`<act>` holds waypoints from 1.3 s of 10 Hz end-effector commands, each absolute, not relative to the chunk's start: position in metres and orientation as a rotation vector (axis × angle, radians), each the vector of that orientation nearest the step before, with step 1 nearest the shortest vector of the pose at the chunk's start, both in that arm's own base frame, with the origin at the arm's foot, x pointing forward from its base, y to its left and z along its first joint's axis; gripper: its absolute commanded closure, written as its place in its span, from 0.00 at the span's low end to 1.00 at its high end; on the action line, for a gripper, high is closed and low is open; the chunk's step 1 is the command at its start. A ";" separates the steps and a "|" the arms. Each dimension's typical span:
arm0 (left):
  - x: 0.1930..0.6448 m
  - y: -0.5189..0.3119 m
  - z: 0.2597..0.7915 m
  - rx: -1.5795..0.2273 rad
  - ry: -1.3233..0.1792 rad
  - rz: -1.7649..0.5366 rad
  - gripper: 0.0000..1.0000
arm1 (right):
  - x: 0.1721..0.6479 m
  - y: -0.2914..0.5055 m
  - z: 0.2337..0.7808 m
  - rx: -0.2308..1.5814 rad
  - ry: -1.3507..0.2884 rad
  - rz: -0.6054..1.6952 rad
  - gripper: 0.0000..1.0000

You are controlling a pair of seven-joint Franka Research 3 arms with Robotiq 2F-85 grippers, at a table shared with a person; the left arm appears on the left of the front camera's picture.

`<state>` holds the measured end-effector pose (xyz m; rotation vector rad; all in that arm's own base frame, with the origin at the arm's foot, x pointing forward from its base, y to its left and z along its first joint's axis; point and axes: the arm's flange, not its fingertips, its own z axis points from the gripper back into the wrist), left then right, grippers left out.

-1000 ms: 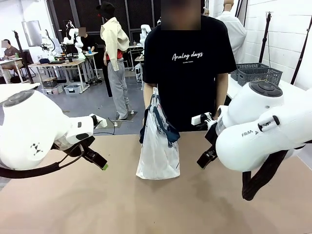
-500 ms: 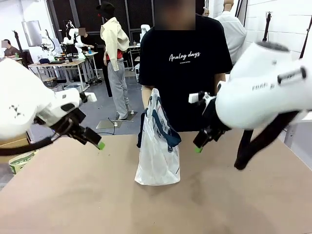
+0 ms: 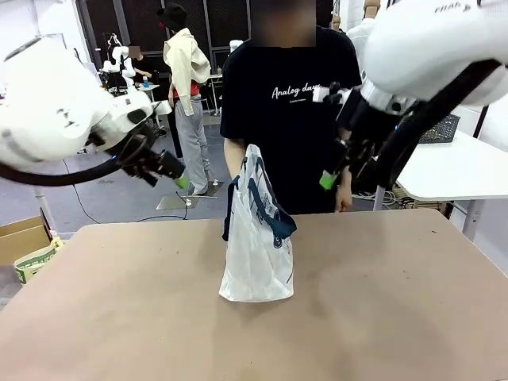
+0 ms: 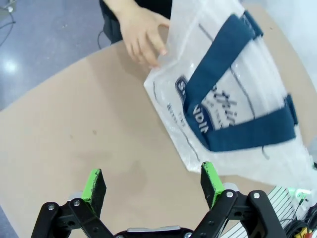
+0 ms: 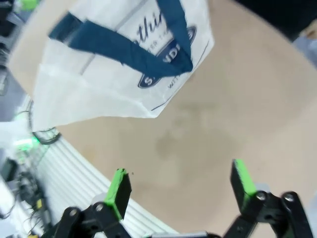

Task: Transfer purchased items from the store into the shopping bag.
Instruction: Open the Reusable shopping bag in the center of the table.

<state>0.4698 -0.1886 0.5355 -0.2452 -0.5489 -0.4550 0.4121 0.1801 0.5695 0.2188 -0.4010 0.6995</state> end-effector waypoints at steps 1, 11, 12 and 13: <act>0.503 -0.212 0.548 -0.207 -0.518 -0.453 0.00 | 0.428 0.184 0.577 0.226 -0.401 0.724 0.00; 0.527 -0.247 0.572 -0.307 -0.532 -0.294 0.00 | 0.474 0.215 0.600 0.282 -0.407 0.534 0.00; 0.523 -0.250 0.580 -0.315 -0.538 -0.254 0.00 | 0.490 0.226 0.607 0.281 -0.378 0.484 0.00; 0.520 -0.253 0.584 -0.325 -0.511 -0.220 0.00 | 0.501 0.236 0.609 0.283 -0.352 0.435 0.00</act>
